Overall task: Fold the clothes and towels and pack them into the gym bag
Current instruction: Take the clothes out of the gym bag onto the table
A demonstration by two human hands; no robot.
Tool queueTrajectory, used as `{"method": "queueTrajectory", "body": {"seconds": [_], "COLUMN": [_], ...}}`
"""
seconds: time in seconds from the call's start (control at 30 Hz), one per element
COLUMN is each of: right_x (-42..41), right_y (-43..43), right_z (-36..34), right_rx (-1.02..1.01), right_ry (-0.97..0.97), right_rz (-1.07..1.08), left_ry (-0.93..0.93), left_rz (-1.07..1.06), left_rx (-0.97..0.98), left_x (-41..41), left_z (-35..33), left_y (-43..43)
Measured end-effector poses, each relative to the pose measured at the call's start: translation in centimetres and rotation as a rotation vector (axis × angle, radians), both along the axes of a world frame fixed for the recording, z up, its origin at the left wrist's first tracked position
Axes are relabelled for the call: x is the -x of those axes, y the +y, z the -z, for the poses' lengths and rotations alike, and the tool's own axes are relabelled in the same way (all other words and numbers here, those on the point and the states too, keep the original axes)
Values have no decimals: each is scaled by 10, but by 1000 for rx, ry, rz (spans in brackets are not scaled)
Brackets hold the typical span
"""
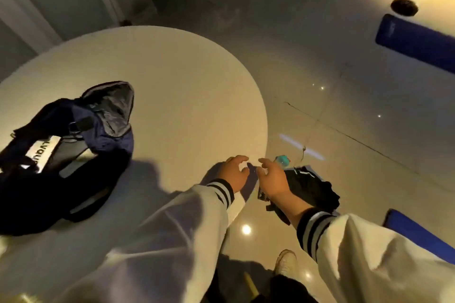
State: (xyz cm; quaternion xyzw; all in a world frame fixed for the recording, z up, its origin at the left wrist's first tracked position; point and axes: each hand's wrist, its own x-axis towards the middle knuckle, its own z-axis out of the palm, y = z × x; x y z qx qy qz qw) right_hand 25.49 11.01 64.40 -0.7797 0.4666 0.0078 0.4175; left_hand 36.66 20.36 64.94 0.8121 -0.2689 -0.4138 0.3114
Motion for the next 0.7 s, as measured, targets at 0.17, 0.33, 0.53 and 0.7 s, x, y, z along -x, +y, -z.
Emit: {"method": "queueTrajectory", "body": {"seconds": [0.17, 0.33, 0.53, 0.7], "right_x": [105, 160, 171, 152], "right_y": [-69, -124, -172, -218], "right_z": [32, 89, 201, 334], "right_rx": [-65, -187, -298, -308], "right_ry": [27, 62, 58, 33], "right_rz": [99, 214, 311, 292], "left_ry": [43, 20, 29, 30], "left_rz": [93, 165, 172, 164], "left_rx": [-118, -188, -249, -263], "left_x": [99, 156, 163, 137], "left_z": [42, 96, 223, 378], "left_y": [-80, -132, -189, -235]}}
